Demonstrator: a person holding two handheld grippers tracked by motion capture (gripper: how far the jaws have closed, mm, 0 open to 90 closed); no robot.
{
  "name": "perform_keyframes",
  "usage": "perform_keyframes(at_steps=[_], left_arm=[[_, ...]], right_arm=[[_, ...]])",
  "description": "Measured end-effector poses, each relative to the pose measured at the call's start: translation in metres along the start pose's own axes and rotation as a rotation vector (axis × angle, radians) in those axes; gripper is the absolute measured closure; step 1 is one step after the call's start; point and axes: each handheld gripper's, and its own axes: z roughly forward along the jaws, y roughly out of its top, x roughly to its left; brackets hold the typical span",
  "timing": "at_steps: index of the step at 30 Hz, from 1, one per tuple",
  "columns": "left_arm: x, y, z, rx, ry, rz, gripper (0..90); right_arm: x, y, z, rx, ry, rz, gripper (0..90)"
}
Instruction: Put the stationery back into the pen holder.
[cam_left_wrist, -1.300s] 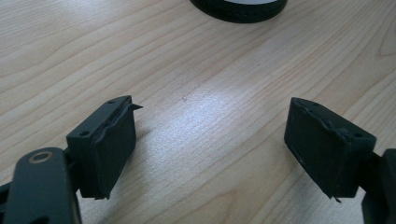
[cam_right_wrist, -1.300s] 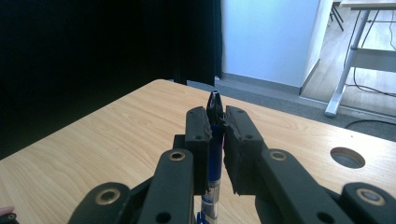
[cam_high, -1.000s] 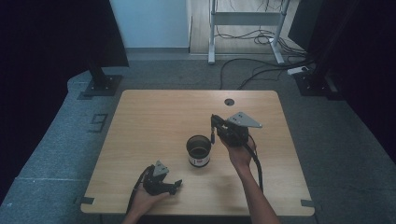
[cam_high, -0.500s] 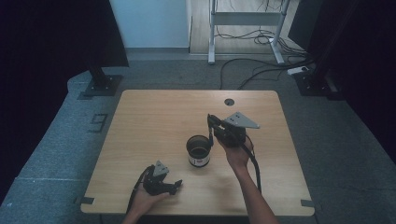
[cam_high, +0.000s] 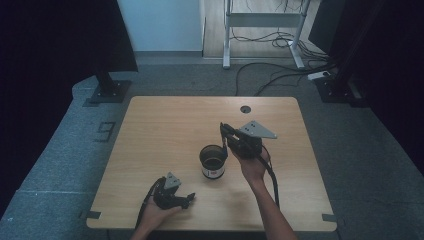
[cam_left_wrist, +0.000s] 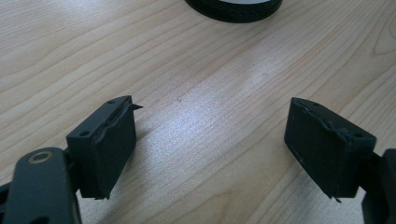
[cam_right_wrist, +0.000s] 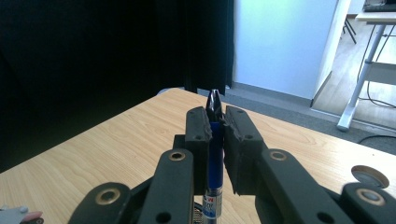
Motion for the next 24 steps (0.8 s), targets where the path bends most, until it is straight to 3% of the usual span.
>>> perform_keyframes(at_steps=[11,24], left_arm=[[0.000,0.000,0.000,-0.001,-0.006,0.005,16.8],[0.000,0.000,0.000,0.002,-0.012,0.013,16.5]], right_arm=[[0.006,-0.009,0.006,0.018,0.025,0.014,78.8],[0.017,-0.005,0.009,0.010,0.048,-0.007,78.9]])
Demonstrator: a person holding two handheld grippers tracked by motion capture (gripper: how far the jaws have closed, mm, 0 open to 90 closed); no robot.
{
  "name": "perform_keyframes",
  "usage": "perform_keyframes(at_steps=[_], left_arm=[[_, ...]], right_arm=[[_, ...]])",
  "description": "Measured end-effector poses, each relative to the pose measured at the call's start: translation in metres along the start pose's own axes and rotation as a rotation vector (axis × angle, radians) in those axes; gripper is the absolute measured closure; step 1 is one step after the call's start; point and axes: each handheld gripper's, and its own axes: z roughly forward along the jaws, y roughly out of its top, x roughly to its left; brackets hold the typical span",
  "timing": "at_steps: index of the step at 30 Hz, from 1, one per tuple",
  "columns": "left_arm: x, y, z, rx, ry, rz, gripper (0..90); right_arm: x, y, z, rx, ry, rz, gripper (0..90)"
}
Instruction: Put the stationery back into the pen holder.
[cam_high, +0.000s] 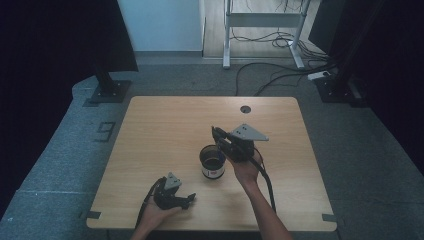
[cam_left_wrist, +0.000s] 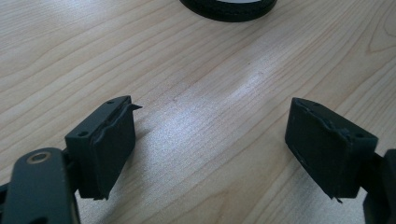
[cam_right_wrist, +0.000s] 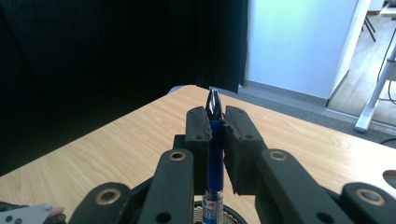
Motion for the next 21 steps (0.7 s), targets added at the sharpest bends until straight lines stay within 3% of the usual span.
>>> perform_keyframes(at_steps=[11,21], left_arm=[[0.000,0.000,0.000,0.000,-0.002,0.001,16.5],[0.000,0.000,0.000,0.000,-0.007,0.002,16.5]], right_arm=[[0.004,0.012,0.000,-0.019,-0.003,-0.018,79.0],[0.005,0.005,0.014,0.005,-0.013,-0.022,79.0]])
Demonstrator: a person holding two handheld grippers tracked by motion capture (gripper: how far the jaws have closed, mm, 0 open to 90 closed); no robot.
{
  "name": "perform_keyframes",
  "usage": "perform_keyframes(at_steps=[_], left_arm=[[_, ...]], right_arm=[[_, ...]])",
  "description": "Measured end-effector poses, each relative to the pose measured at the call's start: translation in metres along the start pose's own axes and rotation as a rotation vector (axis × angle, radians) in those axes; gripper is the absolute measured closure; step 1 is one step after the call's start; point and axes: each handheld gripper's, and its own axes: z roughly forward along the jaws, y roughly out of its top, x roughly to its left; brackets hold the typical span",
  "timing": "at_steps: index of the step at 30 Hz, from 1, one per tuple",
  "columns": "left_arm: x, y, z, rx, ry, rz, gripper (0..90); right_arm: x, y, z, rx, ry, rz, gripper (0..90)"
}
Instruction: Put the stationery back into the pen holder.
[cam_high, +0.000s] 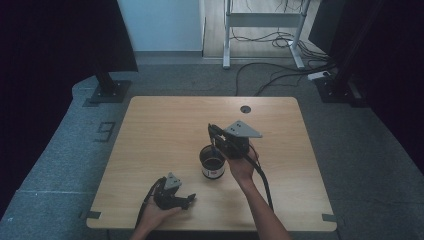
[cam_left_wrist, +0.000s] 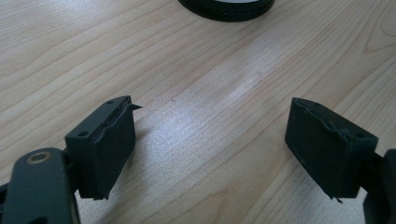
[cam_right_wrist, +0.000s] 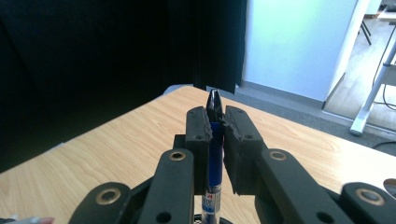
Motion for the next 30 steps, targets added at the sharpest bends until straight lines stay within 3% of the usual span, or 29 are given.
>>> perform_keyframes(at_steps=[17,23,30], left_arm=[[0.000,0.000,0.000,-0.002,0.001,0.001,16.5],[-0.001,0.000,0.000,-0.002,0.000,0.001,16.5],[0.000,0.000,0.000,-0.002,-0.001,0.001,16.5]], right_arm=[[-0.009,-0.051,0.036,0.178,-0.009,0.034,78.8],[-0.010,-0.052,0.040,0.169,0.008,0.039,77.0],[-0.011,-0.056,0.040,0.175,-0.004,0.039,64.8]])
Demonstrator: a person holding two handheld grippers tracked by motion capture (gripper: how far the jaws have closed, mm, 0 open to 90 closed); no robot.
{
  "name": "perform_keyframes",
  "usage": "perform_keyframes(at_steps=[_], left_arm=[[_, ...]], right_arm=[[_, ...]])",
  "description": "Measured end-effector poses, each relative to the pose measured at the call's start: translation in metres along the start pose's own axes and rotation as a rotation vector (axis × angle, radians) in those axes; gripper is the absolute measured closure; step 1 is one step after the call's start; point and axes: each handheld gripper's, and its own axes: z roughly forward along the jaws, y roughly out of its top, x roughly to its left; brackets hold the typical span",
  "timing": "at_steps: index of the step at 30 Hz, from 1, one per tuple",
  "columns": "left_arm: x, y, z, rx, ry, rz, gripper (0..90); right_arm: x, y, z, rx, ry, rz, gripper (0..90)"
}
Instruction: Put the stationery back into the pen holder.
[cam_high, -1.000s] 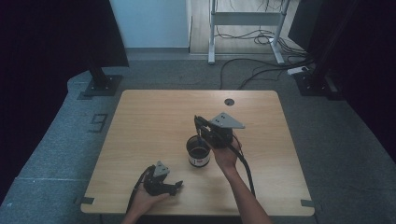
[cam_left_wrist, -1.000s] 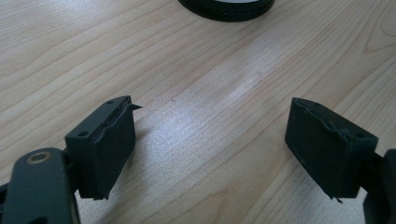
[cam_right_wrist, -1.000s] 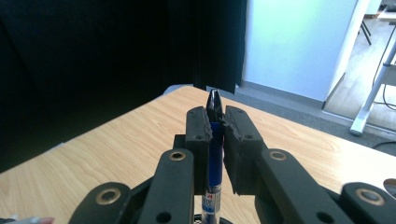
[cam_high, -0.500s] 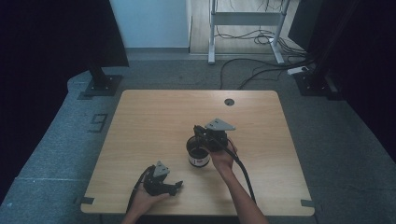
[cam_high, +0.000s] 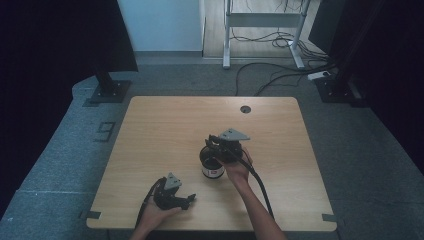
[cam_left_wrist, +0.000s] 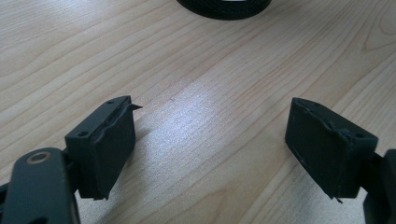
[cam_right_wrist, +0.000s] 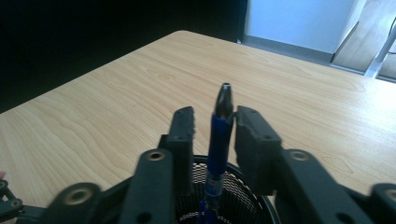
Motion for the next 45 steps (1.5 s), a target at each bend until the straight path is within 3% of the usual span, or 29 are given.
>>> perform_keyframes(at_steps=[6,12,31,45], left_arm=[[0.000,0.000,0.000,-0.001,-0.001,0.001,16.5],[0.000,0.000,0.000,-0.001,-0.001,0.001,16.5],[-0.001,0.000,0.000,0.002,0.003,0.007,16.5],[-0.001,0.000,0.000,0.004,0.005,0.010,16.5]], right_arm=[[0.003,0.003,-0.012,-0.032,-0.001,-0.009,43.7],[0.001,-0.002,-0.039,-0.112,-0.010,0.022,33.6],[-0.017,-0.047,-0.104,-0.133,-0.012,0.031,31.9],[-0.038,-0.090,-0.138,-0.059,-0.095,0.058,31.9]])
